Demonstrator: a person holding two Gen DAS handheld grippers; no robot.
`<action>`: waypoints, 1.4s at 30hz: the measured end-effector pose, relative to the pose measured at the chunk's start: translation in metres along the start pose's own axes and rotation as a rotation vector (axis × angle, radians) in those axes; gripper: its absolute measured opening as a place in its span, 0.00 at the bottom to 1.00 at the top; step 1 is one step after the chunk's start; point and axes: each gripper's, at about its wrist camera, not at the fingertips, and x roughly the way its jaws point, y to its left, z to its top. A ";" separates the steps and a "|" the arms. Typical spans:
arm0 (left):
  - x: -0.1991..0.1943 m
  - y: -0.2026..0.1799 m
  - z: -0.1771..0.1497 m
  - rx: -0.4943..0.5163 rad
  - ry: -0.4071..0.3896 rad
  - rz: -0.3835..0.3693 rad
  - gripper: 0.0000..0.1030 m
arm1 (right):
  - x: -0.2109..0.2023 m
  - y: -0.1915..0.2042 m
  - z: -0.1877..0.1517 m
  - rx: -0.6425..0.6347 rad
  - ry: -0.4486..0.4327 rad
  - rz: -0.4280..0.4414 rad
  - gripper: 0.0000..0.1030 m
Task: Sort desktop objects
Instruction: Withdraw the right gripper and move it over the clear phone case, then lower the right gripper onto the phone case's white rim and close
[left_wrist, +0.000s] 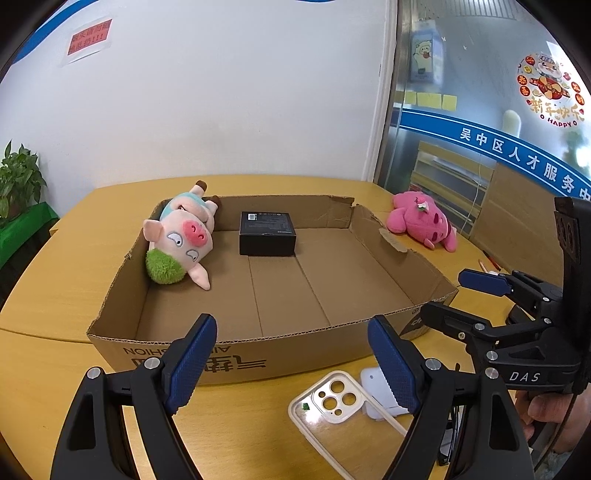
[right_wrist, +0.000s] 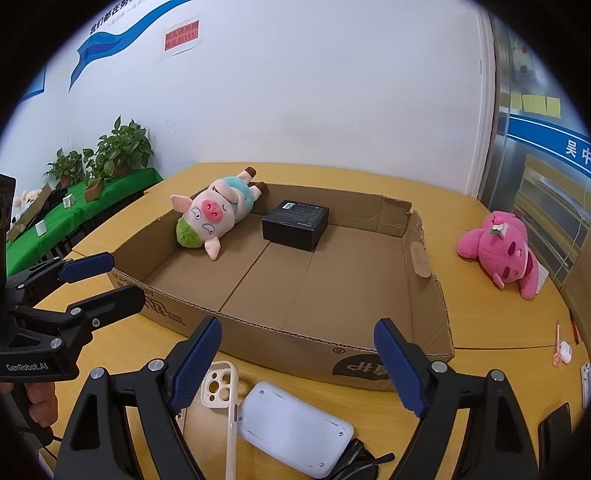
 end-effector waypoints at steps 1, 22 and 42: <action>0.000 0.000 -0.001 0.000 0.002 -0.001 0.85 | 0.001 -0.001 -0.001 0.004 0.002 0.001 0.82; 0.048 0.009 -0.060 -0.133 0.347 -0.063 0.85 | 0.043 0.033 -0.078 -0.088 0.300 0.293 0.78; 0.047 0.043 -0.090 -0.194 0.412 -0.027 0.77 | 0.050 0.055 -0.088 -0.038 0.323 0.398 0.61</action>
